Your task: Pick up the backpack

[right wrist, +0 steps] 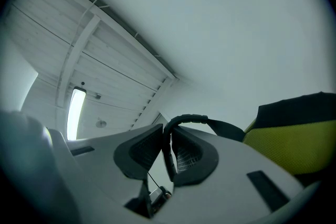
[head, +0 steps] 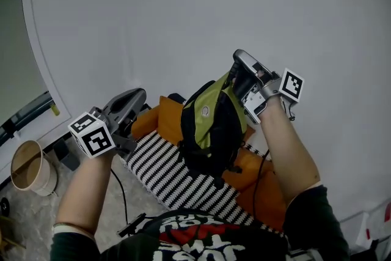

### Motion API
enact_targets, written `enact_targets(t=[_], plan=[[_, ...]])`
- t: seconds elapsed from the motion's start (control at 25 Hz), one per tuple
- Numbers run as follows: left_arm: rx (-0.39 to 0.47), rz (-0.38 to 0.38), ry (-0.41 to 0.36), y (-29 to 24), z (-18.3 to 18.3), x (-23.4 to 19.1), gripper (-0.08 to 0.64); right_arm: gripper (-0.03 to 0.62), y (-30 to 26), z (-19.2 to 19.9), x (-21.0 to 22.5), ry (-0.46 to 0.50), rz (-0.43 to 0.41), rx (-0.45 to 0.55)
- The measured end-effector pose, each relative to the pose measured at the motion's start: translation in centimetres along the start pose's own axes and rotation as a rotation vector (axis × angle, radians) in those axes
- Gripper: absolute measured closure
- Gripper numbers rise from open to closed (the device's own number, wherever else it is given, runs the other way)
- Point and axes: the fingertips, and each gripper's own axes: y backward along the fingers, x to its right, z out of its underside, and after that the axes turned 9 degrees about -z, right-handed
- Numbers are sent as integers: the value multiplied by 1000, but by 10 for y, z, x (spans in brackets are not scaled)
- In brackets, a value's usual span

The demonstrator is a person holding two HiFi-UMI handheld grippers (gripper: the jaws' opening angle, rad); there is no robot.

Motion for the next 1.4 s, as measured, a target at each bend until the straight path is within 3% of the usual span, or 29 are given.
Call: enact_targets(t=[0.44, 1.4], plan=[[12, -12, -40, 21, 5, -2, 548, 522, -6, -1, -16, 56, -14, 5], [2, -19, -53, 21, 5, 0, 548, 522, -6, 1, -13, 63, 2, -25]])
